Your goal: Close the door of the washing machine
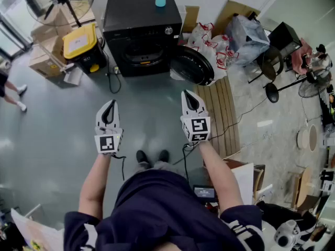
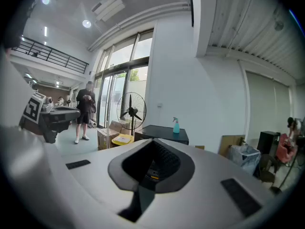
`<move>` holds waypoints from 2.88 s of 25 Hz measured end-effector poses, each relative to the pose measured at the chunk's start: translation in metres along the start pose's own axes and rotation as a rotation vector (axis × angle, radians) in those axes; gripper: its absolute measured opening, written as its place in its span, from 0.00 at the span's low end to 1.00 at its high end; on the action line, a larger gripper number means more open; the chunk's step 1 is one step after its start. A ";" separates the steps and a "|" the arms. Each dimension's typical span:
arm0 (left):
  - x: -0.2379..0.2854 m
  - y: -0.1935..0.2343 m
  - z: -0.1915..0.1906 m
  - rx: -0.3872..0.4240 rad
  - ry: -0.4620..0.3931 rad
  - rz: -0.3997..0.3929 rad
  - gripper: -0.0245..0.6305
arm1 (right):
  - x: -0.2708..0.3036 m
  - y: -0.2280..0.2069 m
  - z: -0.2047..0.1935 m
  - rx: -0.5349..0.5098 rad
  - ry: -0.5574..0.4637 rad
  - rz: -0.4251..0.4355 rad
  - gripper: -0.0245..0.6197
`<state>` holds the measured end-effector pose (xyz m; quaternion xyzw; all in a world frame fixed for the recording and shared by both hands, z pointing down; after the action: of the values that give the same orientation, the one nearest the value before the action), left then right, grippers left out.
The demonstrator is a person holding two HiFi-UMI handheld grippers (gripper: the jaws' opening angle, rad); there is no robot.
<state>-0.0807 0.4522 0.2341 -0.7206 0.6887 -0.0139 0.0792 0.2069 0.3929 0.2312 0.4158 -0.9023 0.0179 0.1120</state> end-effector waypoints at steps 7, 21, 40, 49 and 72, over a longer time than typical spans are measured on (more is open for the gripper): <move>-0.002 -0.006 -0.001 0.001 0.001 0.000 0.07 | -0.004 -0.001 -0.005 0.003 0.008 -0.003 0.06; -0.001 -0.014 -0.003 0.013 0.002 -0.006 0.07 | -0.010 -0.013 -0.022 0.028 0.007 -0.011 0.07; 0.031 -0.067 -0.008 0.048 0.013 0.002 0.07 | -0.025 -0.100 -0.067 0.061 0.019 -0.009 0.07; 0.096 -0.055 -0.019 0.022 -0.005 -0.061 0.07 | 0.017 -0.131 -0.075 0.077 0.042 -0.079 0.07; 0.310 0.006 -0.077 -0.024 0.050 -0.277 0.07 | 0.160 -0.251 -0.137 0.134 0.211 -0.368 0.07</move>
<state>-0.0808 0.1363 0.2819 -0.8091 0.5844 -0.0345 0.0509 0.3213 0.1272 0.3846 0.5760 -0.7913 0.1005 0.1791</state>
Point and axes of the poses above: the fingertips, and each gripper's own axes: x forward along the fingers, y to its left, z out of its top, the point moved 3 cm from there along -x, backward along the fingers, and after that the axes turned 13 degrees about z, right-handed, at the moved point
